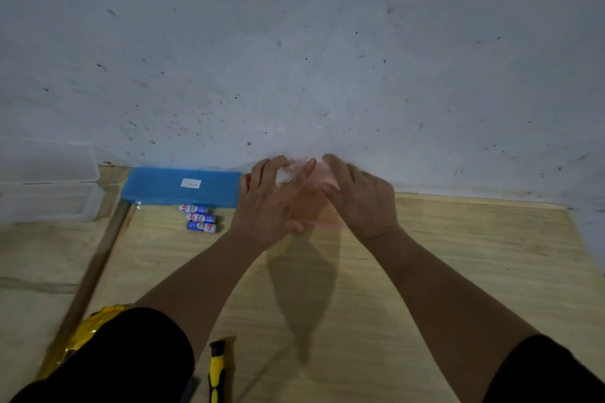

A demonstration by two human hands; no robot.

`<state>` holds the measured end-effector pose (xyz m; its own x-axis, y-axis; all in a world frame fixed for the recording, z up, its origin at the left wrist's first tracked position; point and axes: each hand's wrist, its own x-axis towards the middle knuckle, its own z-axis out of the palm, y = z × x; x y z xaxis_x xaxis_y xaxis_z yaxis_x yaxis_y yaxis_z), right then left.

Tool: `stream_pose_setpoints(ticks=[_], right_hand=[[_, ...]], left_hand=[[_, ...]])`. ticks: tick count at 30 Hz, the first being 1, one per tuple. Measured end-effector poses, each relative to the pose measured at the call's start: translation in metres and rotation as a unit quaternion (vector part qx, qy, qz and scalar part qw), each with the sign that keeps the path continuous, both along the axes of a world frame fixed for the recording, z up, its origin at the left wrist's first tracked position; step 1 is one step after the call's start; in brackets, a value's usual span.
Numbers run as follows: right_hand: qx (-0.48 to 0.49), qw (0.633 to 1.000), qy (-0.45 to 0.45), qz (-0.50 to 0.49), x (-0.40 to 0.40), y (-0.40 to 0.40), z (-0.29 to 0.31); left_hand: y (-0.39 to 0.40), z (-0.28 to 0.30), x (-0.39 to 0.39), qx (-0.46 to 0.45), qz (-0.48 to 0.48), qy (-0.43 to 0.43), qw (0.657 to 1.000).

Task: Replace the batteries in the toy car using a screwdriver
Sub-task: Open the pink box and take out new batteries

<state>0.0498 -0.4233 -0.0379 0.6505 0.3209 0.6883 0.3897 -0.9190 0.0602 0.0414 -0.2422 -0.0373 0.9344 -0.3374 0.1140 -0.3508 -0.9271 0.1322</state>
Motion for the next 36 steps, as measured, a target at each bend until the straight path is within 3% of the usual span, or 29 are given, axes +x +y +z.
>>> stream_pose_setpoints(ticks=[10, 23, 27, 32, 36], right_hand=[[0.050, 0.985, 0.147, 0.076, 0.005, 0.023, -0.045], [0.012, 0.967, 0.192, 0.167, 0.000, 0.019, -0.053], [0.028, 0.970, 0.184, 0.159, -0.013, 0.014, -0.052], [0.037, 0.993, 0.113, 0.013, -0.035, -0.004, -0.036], [0.048, 0.991, 0.125, -0.011, -0.040, -0.002, -0.024]], left_hand=[[0.003, -0.003, 0.010, -0.025, 0.011, 0.030, 0.999], [0.003, -0.004, 0.007, -0.030, 0.014, 0.024, 0.999], [0.001, -0.003, 0.005, -0.042, 0.019, 0.011, 0.999], [-0.002, -0.002, -0.001, -0.064, 0.031, 0.001, 0.997], [-0.005, -0.008, -0.006, -0.070, 0.040, -0.042, 0.996]])
